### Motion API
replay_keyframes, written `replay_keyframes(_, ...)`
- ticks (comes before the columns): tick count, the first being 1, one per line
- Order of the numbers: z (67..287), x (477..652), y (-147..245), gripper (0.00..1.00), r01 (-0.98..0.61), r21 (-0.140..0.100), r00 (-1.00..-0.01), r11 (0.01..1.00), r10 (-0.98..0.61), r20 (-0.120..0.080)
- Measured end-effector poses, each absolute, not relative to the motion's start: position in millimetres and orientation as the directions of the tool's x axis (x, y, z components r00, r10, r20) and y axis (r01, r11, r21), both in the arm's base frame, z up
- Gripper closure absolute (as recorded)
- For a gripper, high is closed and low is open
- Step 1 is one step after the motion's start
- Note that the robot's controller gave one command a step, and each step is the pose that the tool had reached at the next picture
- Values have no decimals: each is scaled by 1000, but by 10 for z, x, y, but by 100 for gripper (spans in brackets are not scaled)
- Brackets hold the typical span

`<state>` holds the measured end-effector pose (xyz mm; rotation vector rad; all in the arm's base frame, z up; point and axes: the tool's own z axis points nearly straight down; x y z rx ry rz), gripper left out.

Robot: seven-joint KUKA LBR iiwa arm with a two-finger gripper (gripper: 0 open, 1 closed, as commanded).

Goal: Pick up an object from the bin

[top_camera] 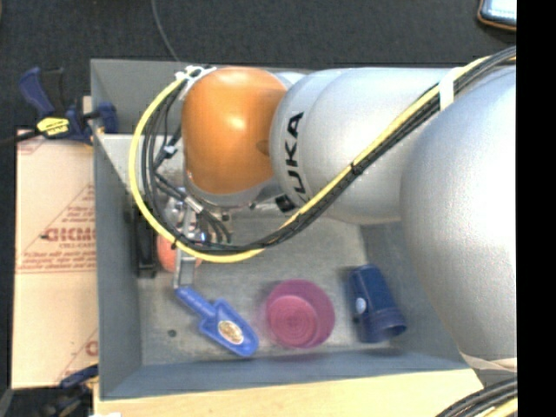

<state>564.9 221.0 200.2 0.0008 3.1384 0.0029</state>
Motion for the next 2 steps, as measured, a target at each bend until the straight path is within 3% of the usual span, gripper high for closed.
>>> replay_keyframes(1, 680, 6501, 1690, 0, 48, 3, -999, 999, 48, 5)
replay_keyframes(2, 726, 6405, 1715, 0, 67, 10, -998, 998, 67, -15)
